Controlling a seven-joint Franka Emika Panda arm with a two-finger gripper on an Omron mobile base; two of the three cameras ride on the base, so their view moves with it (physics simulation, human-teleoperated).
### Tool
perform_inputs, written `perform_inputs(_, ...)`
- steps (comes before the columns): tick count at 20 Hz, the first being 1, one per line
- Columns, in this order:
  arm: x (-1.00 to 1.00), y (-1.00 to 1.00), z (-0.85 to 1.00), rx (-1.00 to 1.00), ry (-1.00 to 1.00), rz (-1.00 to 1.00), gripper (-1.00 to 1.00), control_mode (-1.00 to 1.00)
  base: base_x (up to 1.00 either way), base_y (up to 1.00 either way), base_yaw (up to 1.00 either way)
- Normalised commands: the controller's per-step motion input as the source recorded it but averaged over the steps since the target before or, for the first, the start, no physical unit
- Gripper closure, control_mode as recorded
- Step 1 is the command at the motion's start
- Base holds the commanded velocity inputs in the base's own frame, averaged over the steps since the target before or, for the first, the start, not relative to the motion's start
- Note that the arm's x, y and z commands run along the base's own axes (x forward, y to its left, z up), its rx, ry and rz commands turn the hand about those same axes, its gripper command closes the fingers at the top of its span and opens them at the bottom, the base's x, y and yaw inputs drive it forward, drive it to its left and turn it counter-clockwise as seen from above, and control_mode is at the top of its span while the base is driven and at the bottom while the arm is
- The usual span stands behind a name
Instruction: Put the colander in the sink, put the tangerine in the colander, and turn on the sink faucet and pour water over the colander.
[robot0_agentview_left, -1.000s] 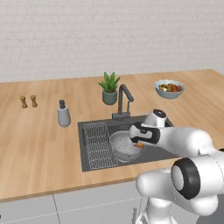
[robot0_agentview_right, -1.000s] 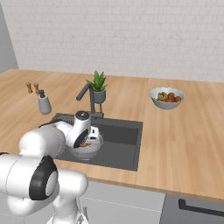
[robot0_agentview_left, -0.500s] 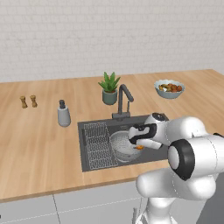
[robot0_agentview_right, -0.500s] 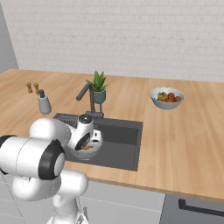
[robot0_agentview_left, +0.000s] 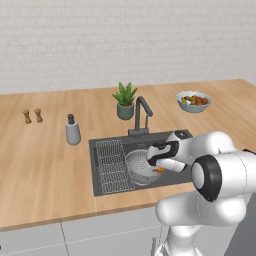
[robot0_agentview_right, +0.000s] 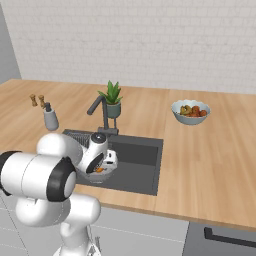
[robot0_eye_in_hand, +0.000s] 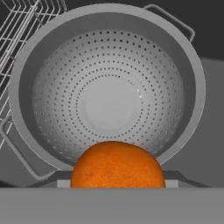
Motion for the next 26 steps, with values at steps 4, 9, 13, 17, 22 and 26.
perform_inputs(4,0.0,0.0,-0.08,0.0,0.0,0.0,1.0,-1.0,0.0,0.0,0.0)
perform_inputs(9,0.0,0.0,-0.09,0.0,0.0,0.0,-1.0,-1.0,0.0,0.0,0.0)
perform_inputs(13,0.03,0.0,-0.04,0.0,0.0,0.0,-1.0,-1.0,0.0,0.0,0.0)
perform_inputs(17,0.0,0.0,0.0,0.0,0.0,0.0,-1.0,-1.0,0.0,0.0,0.0)
perform_inputs(22,0.0,0.0,0.0,0.0,0.0,0.0,-1.0,-1.0,0.0,0.0,0.0)
perform_inputs(26,0.0,0.0,0.0,0.0,0.0,0.0,-1.0,-1.0,0.0,0.0,0.0)
